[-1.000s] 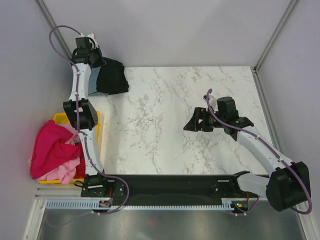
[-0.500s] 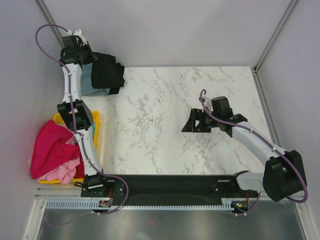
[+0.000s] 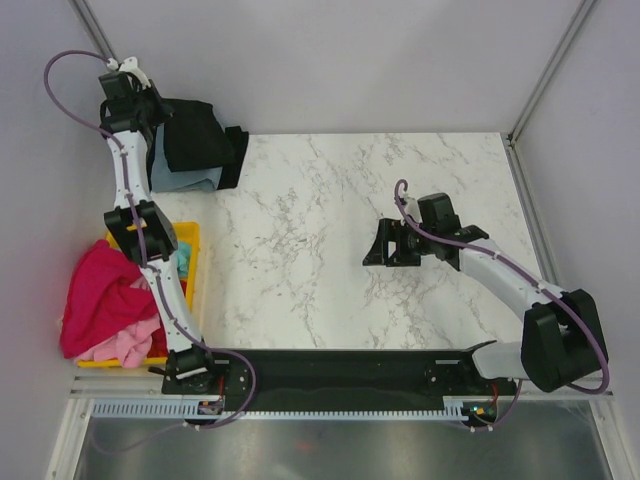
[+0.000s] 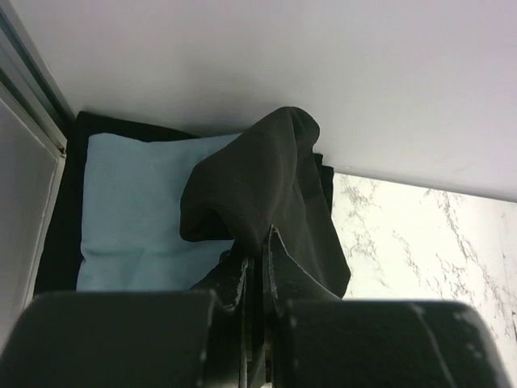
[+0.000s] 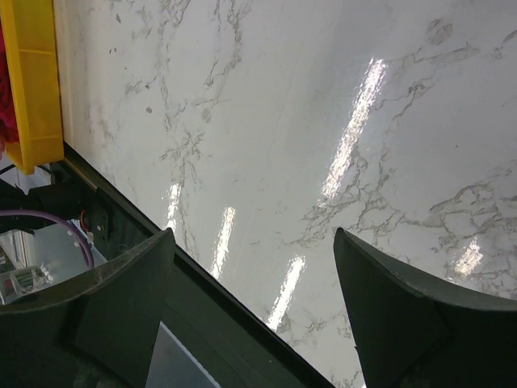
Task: Fold and stack the t-shirts
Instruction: Neatly place the folded tshirt to the corner
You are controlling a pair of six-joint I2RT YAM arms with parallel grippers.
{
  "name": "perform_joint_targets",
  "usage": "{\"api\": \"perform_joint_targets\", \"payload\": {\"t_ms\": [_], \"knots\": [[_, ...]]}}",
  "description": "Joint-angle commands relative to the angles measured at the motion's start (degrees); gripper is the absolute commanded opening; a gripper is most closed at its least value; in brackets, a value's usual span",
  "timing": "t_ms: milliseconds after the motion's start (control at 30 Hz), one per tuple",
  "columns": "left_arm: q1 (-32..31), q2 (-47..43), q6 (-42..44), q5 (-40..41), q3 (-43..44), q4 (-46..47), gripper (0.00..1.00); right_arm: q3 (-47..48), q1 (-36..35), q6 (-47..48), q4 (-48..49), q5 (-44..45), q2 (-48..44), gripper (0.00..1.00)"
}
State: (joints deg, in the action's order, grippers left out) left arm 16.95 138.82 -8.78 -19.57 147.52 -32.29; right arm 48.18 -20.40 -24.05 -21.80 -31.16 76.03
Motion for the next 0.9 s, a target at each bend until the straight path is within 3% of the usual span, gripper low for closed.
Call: {"api": "perform_joint_targets", "payload": {"t_ms": [0,300,633,800,867], "knots": [[0.80,1.62,0.51,-0.47,2.60,5.57,0.02,2.79,-0.16,1.29,0.27,0.92,1.22,0.88],[0.89,8.03,0.08,2.60,1.54,15.84,0.02,3.76,-0.16,1.73,0.09,1.80,4.04,0.88],[0.98,15.42,-2.83,13.94,1.80,33.60,0.04,6.04,-0.08,1.99,-0.17,1.98,8.96,0.88],[1.86,17.36,-2.83,18.95,2.24,36.51,0.07,8.41,-0.08,1.91,0.00,2.15,12.03,0.88],[2.47,17.88,-3.26,18.79,2.16,37.04,0.27,8.94,-0.08,2.08,0.09,2.15,12.74,0.88]]}}
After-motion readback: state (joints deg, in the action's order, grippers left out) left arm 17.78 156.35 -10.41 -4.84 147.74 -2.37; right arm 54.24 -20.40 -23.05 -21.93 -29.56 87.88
